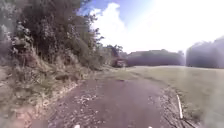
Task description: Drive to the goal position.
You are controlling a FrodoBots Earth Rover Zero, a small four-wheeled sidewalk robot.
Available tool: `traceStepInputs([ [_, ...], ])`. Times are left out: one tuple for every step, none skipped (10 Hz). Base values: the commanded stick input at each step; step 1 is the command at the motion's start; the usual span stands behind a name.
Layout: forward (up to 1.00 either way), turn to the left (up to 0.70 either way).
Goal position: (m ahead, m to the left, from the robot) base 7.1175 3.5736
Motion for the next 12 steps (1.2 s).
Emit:
traceStepInputs([
  [0.70,-0.35],
  [0.70,-0.35],
  [0.70,-0.35],
  [0.70,-0.35],
  [0.70,-0.35],
  [0.70,-0.35],
  [0.70,-0.35],
  [0.70,-0.35],
  [0.70,-0.35],
  [0.70,-0.35],
  [0.70,-0.35],
  [0.70,-0.35],
])
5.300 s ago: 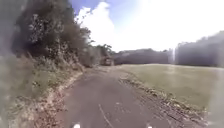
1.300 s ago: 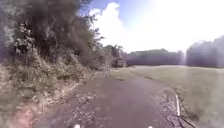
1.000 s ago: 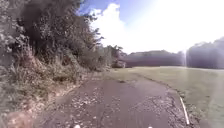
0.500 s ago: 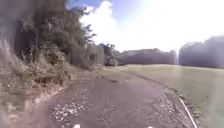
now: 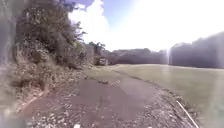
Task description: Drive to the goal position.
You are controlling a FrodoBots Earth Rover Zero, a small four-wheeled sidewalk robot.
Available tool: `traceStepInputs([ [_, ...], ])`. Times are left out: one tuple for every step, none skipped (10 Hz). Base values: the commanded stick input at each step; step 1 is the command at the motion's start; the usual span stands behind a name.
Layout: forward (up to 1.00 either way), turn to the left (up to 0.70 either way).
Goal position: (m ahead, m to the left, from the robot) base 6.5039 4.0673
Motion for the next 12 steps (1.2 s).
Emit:
traceStepInputs([
  [0.70,-0.35],
  [0.70,-0.35],
  [0.70,-0.30],
  [0.70,-0.14],
  [0.70,0.00],
  [0.70,0.00],
  [0.70,0.00],
  [0.70,0.00],
  [0.70,0.00],
  [0.70,-0.08],
  [0.70,-0.23],
  [0.70,-0.35],
])
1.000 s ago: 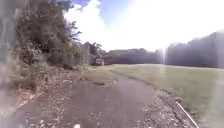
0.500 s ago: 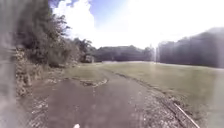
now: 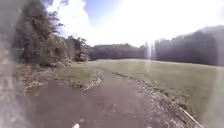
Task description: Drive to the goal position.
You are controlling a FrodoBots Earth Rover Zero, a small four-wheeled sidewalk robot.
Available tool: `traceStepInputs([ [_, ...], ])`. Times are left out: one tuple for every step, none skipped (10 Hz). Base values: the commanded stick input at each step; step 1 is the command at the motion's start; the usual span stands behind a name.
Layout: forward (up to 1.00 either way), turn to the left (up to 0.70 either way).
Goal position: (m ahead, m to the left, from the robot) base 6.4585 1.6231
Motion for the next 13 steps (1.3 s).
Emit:
traceStepInputs([
  [0.70,-0.35],
  [0.70,-0.35],
  [0.70,-0.35],
  [0.70,-0.35],
  [0.70,-0.35],
  [0.70,-0.35],
  [0.70,-0.35],
  [0.70,-0.35],
  [0.70,-0.35],
  [0.70,-0.22],
  [0.70,-0.07],
  [0.70,0.00],
  [0.70,0.00],
])
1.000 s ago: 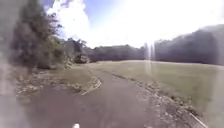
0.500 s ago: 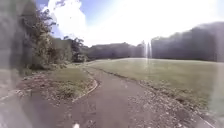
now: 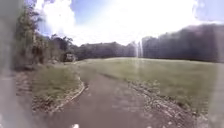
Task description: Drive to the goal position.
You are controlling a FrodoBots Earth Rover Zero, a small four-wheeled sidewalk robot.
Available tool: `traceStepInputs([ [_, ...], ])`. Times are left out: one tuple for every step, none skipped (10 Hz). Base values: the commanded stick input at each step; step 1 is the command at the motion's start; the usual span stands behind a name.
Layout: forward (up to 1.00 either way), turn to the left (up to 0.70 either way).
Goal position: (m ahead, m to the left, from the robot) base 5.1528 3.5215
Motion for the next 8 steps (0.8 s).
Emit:
traceStepInputs([
  [0.70,0.00],
  [0.70,0.00],
  [0.70,0.00],
  [0.70,0.14],
  [0.70,0.30],
  [0.70,0.35],
  [0.70,0.35],
  [0.70,0.35],
])
